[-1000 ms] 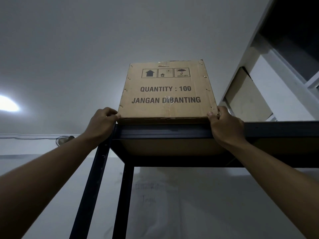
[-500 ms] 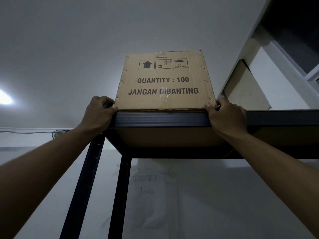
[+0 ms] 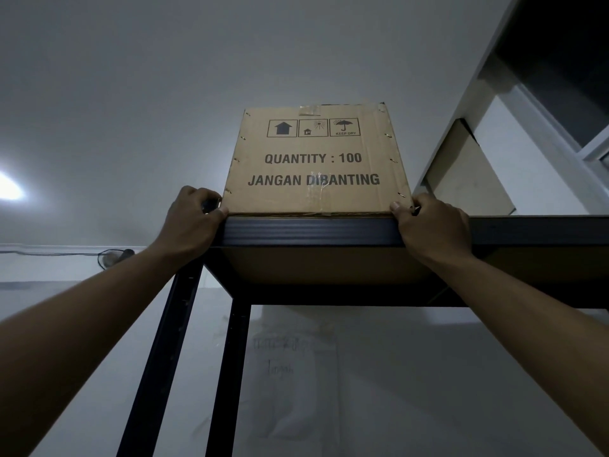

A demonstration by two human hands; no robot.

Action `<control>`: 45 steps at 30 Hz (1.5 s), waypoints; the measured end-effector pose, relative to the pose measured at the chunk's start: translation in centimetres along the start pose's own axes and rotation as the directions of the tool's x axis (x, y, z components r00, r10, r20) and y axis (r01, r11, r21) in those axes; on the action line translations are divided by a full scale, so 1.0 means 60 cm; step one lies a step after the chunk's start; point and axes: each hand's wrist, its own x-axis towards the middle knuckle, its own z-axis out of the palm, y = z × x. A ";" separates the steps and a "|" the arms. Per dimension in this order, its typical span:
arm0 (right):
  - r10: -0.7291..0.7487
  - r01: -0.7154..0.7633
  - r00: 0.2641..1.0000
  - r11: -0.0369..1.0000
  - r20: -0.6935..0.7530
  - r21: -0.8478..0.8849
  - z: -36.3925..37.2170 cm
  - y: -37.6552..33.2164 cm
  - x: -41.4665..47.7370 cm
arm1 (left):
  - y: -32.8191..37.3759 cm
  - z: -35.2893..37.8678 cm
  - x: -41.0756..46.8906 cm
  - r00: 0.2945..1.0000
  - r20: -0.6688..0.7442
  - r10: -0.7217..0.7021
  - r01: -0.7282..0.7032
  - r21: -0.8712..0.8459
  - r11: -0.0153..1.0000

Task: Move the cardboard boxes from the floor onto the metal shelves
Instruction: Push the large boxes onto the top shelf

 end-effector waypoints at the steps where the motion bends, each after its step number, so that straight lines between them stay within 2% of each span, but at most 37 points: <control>1: -0.001 0.001 1.000 1.000 0.008 -0.004 -0.002 -0.001 -0.001 | 0.000 -0.001 0.000 1.000 0.003 0.002 -0.002 0.000 1.000; 7: -0.012 0.012 1.000 0.999 0.006 -0.033 -0.003 -0.006 -0.015 | 0.002 -0.002 -0.014 1.000 0.030 -0.006 0.005 0.005 1.000; 12: -0.165 0.166 0.985 0.986 -0.044 0.014 -0.017 -0.021 -0.053 | 0.013 -0.004 -0.062 1.000 0.024 -0.014 0.014 -0.014 1.000; 17: -0.128 0.125 0.990 0.991 0.060 0.045 -0.018 -0.005 -0.122 | 0.033 -0.008 -0.131 0.998 0.042 -0.052 0.055 -0.075 0.996; 20: -0.138 0.135 0.987 0.990 0.083 0.042 -0.016 -0.029 -0.190 | 0.038 -0.027 -0.184 0.993 0.034 -0.113 0.117 -0.167 0.979; 24: -0.148 0.139 0.985 0.985 0.092 0.100 -0.022 -0.053 -0.255 | 0.066 -0.036 -0.255 1.000 0.018 -0.004 0.010 -0.378 0.926; 27: -0.147 0.128 0.979 0.983 0.144 0.128 -0.040 -0.082 -0.317 | 0.075 -0.053 -0.313 0.993 0.090 0.077 -0.020 -0.512 0.859; 29: -0.126 0.099 0.970 0.986 0.207 0.138 -0.058 -0.098 -0.357 | 0.083 -0.067 -0.343 0.975 0.198 0.100 0.038 -0.592 0.805; 32: -0.134 0.099 0.939 0.987 0.316 0.124 -0.102 -0.121 -0.412 | 0.093 -0.091 -0.388 0.912 0.390 0.132 0.174 -0.656 0.734; 35: -0.092 0.037 0.904 0.990 0.418 0.139 -0.163 -0.141 -0.462 | 0.108 -0.124 -0.437 0.841 0.506 0.192 0.231 -0.657 0.718; 38: -0.048 -0.035 0.880 0.985 0.472 0.167 -0.239 -0.157 -0.510 | 0.128 -0.168 -0.490 0.786 0.571 0.236 0.299 -0.686 0.663; 41: 0.038 -0.140 0.868 0.975 0.496 0.170 -0.330 -0.174 -0.560 | 0.159 -0.216 -0.556 0.765 0.593 0.251 0.374 -0.726 0.577; 45: 0.188 -0.268 0.828 0.960 0.528 0.077 -0.469 -0.193 -0.628 | 0.235 -0.278 -0.640 0.728 0.629 0.273 0.474 -0.750 0.461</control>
